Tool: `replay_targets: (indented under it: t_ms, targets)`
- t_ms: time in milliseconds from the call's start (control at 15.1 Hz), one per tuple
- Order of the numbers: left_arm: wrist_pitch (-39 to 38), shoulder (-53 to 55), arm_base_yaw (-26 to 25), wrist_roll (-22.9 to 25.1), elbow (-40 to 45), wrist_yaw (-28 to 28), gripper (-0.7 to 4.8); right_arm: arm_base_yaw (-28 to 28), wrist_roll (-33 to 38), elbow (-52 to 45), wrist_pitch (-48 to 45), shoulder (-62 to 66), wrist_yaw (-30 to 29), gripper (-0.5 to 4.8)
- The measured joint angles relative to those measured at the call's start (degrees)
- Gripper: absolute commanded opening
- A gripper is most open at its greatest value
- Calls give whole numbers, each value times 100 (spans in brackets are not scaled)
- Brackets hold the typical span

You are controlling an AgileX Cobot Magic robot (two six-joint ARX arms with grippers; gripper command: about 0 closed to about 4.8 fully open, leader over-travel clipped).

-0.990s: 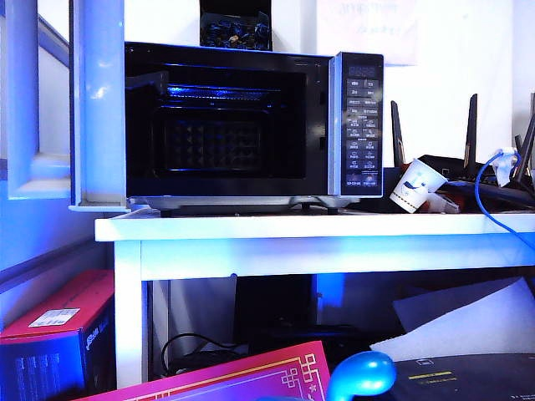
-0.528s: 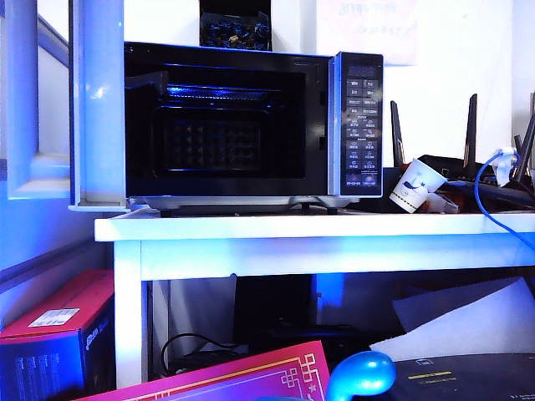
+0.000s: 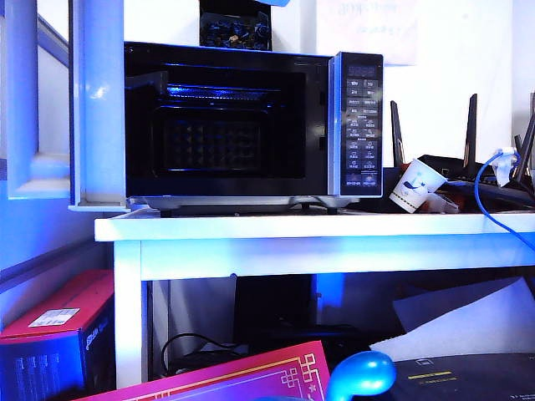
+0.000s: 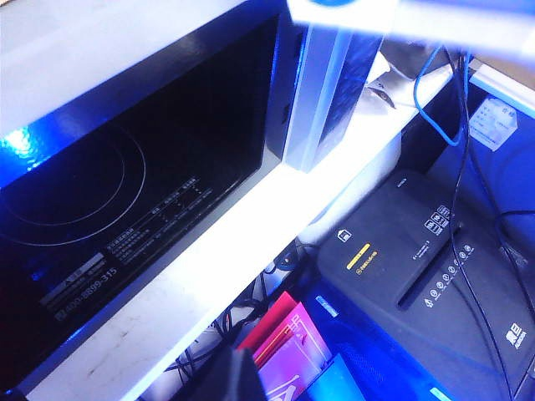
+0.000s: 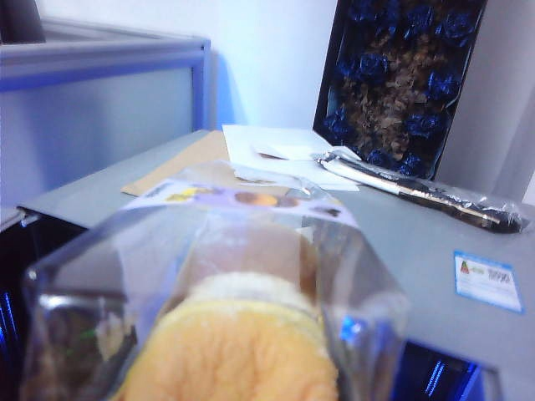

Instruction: Open the microwave door, place the box of snacks from the top of the microwave inside, then close the microwave door.

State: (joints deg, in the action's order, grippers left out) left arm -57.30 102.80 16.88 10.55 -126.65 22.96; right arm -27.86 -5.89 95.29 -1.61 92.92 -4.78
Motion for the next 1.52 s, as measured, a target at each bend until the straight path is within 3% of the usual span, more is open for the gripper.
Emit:
replay_targets:
  t_ms: [792, 1386, 1518]
  targets:
    - [0, -2, 0, 2, 0, -4, -6, 2, 116, -2173, -2345, 310, -151, 260]
    - [0, -2, 0, 0, 0, -2, -6, 0, 157, -2122, -4398, 1976, -271, 260]
    - [-2, 0, 0, 2, 0, -2, -6, 0, 463, -1646, -4214, 2245, 13, 260]
